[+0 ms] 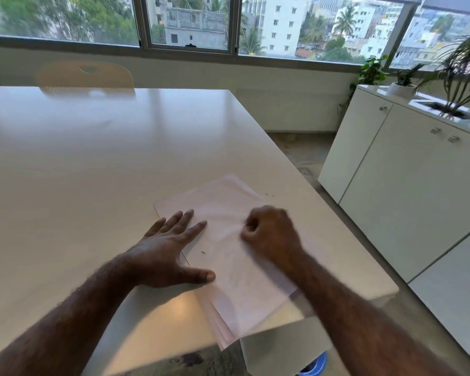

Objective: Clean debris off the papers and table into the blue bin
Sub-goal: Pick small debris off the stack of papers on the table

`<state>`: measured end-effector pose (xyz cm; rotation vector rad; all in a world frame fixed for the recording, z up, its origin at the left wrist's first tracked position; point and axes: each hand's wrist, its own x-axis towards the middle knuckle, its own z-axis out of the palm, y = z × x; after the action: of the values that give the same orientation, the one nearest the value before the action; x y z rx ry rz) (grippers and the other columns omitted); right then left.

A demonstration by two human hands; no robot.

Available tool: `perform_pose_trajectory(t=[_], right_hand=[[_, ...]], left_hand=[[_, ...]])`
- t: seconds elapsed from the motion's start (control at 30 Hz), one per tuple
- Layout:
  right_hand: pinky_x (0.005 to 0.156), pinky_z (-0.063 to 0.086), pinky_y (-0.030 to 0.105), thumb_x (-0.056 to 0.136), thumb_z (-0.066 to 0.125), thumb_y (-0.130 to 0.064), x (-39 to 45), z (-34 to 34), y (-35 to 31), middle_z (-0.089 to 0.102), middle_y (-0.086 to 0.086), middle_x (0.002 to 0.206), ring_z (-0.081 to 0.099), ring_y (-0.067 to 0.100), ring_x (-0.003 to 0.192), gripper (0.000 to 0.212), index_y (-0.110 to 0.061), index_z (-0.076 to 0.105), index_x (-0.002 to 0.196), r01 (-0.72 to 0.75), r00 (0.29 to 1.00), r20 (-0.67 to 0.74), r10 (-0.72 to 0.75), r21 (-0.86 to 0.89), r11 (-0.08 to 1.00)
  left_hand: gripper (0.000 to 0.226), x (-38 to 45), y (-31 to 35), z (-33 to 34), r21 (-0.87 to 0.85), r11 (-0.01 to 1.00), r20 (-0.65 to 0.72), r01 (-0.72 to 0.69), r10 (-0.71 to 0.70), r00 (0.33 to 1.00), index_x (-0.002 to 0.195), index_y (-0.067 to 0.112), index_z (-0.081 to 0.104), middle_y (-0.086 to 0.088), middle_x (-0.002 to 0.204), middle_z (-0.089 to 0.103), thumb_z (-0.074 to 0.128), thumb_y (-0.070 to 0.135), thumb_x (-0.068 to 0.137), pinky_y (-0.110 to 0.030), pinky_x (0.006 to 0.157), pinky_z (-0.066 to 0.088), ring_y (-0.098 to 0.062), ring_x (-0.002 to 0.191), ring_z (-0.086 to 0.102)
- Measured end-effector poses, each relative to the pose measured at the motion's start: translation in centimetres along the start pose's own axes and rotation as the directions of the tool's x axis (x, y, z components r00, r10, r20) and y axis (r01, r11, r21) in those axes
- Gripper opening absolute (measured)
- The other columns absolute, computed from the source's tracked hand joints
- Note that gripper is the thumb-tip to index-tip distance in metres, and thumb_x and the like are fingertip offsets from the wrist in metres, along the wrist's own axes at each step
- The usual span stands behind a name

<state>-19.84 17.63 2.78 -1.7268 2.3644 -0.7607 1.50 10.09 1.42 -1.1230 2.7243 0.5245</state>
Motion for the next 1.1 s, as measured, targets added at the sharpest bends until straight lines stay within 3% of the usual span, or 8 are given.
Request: perform_pose_trajectory(t=[0.17, 0.23, 0.37, 0.47, 0.6, 0.8, 0.93, 1.1], right_hand=[[0.075, 0.048, 0.028, 0.085, 0.060, -0.022, 1.6, -2.7, 0.5, 0.070, 0.011, 0.088, 0.066, 0.025, 0.084, 0.028, -0.002, 0.071, 0.100, -0.234, 0.971, 0.094, 0.220, 0.186, 0.954], [0.082, 0.055, 0.038, 0.090, 0.058, -0.015, 0.1, -2.8, -2.7, 0.064, 0.014, 0.083, 0.062, 0.023, 0.079, 0.024, 0.006, 0.068, 0.096, -0.426, 0.877, 0.462, 0.129, 0.626, 0.653], [0.091, 0.056, 0.038, 0.093, 0.052, -0.005, -2.2, -1.8, -5.5, 0.063, 0.028, 0.108, 0.065, 0.031, 0.097, 0.023, 0.010, 0.058, 0.110, -0.780, 0.577, 0.809, -0.111, 0.586, 0.217], [0.078, 0.057, 0.034, 0.094, 0.046, 0.002, 0.1, -0.9, -4.2, 0.058, 0.025, 0.088, 0.063, 0.027, 0.077, 0.011, 0.008, 0.055, 0.094, -0.701, 0.699, 0.701, 0.140, 0.711, -0.061], [0.052, 0.050, 0.021, 0.095, 0.039, -0.001, 2.4, -1.4, -2.4, 0.049, 0.013, 0.069, 0.052, 0.019, 0.057, 0.020, -0.005, 0.047, 0.078, -0.506, 0.796, 0.452, 0.403, 0.862, 0.033], [0.094, 0.053, 0.038, 0.099, 0.040, -0.008, -1.2, -0.6, -4.7, 0.064, 0.024, 0.101, 0.066, 0.029, 0.093, 0.022, 0.006, 0.056, 0.104, -0.754, 0.624, 0.777, -0.086, 0.627, 0.196], [0.062, 0.050, 0.025, 0.096, 0.031, 0.000, 4.7, 0.2, -1.0, 0.050, 0.018, 0.071, 0.054, 0.023, 0.065, 0.033, -0.005, 0.044, 0.065, -0.536, 0.793, 0.535, 0.291, 0.840, -0.082], [0.050, 0.048, 0.024, 0.091, 0.034, -0.001, 7.9, -1.8, 3.1, 0.050, 0.013, 0.064, 0.052, 0.021, 0.054, 0.027, -0.006, 0.043, 0.066, -0.418, 0.779, 0.319, 0.539, 0.906, 0.068]], left_hand=[[0.137, -0.2, 0.1, 0.2, -0.065, 0.998, -0.049, 0.004, -0.007, 0.999, 0.152, 0.034, -0.014, 0.012, 0.158, -0.024, 0.038, 0.102, 0.045, -0.032, 0.120, -0.010, -0.004, 0.142, -0.026], [0.144, -0.5, 0.0, 0.2, -0.133, 0.991, -0.082, 0.026, -0.037, 0.996, 0.152, 0.029, -0.018, 0.012, 0.159, -0.019, 0.047, 0.100, 0.044, -0.029, 0.119, -0.007, -0.003, 0.143, -0.021], [0.152, -0.7, 0.2, 0.2, -0.189, 0.980, -0.083, 0.059, -0.075, 0.994, 0.150, 0.023, -0.025, 0.010, 0.160, -0.020, 0.058, 0.094, 0.044, -0.026, 0.117, -0.004, -0.001, 0.141, -0.014], [0.156, -0.6, 0.2, 0.4, -0.211, 0.974, -0.099, 0.085, -0.108, 0.989, 0.150, 0.027, -0.023, 0.014, 0.160, -0.017, 0.057, 0.098, 0.037, -0.032, 0.121, 0.003, -0.012, 0.147, -0.010], [0.157, -0.6, 0.0, 0.5, -0.222, 0.971, -0.112, 0.094, -0.121, 0.986, 0.150, 0.030, -0.024, 0.016, 0.160, -0.015, 0.055, 0.100, 0.033, -0.036, 0.122, 0.007, -0.016, 0.149, -0.007], [0.158, -0.5, 0.2, 0.4, -0.219, 0.971, -0.090, 0.094, -0.116, 0.989, 0.149, 0.027, -0.026, 0.012, 0.161, -0.017, 0.054, 0.100, 0.033, -0.035, 0.121, 0.007, -0.015, 0.148, -0.009], [0.157, -0.6, 0.3, 0.4, -0.227, 0.970, -0.122, 0.091, -0.121, 0.985, 0.151, 0.029, -0.021, 0.012, 0.162, -0.010, 0.055, 0.100, 0.033, -0.035, 0.121, 0.007, -0.015, 0.149, -0.007], [0.156, -0.7, 0.4, 0.4, -0.229, 0.969, -0.120, 0.093, -0.123, 0.985, 0.151, 0.030, -0.020, 0.012, 0.162, -0.011, 0.055, 0.100, 0.032, -0.031, 0.120, 0.002, -0.014, 0.148, -0.009]])
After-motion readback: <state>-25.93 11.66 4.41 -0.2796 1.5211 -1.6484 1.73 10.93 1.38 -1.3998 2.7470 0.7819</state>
